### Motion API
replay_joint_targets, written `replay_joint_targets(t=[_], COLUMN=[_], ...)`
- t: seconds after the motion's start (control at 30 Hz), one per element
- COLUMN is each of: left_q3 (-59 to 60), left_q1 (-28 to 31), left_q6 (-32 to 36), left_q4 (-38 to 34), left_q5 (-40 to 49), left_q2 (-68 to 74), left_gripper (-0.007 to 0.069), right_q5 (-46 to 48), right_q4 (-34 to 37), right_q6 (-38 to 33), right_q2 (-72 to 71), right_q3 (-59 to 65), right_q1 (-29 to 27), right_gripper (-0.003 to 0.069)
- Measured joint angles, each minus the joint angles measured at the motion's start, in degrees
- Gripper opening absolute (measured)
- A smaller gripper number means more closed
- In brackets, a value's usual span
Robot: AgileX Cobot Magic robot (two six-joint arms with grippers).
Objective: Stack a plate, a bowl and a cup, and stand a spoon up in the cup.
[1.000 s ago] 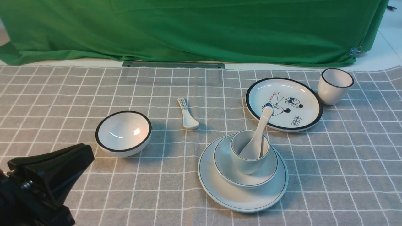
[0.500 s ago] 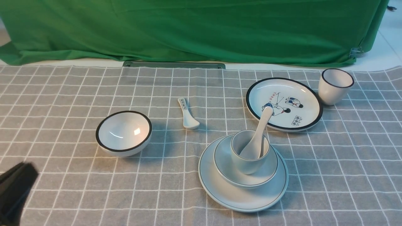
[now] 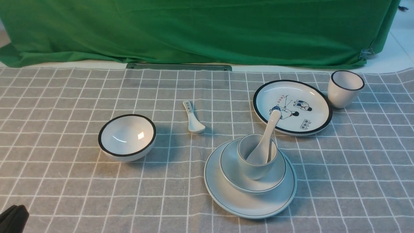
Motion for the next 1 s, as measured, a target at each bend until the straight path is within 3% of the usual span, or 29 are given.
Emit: replay_joint_targets(t=[0.83, 1.0], left_q3=[0.0, 0.0], left_q1=[0.0, 0.0], left_q6=[0.1, 0.1], left_q4=[0.0, 0.0], left_q5=[0.0, 0.0], left_q2=[0.0, 0.0], left_gripper=[0.0017, 0.0017], right_q5=[0.0, 6.5], right_q4=[0.0, 0.0], right_q6=[0.0, -2.9], right_q2=[0.0, -0.1], right_q3=[0.0, 0.1], right_q1=[0.0, -0.4], right_gripper=[0.0241, 0.0241])
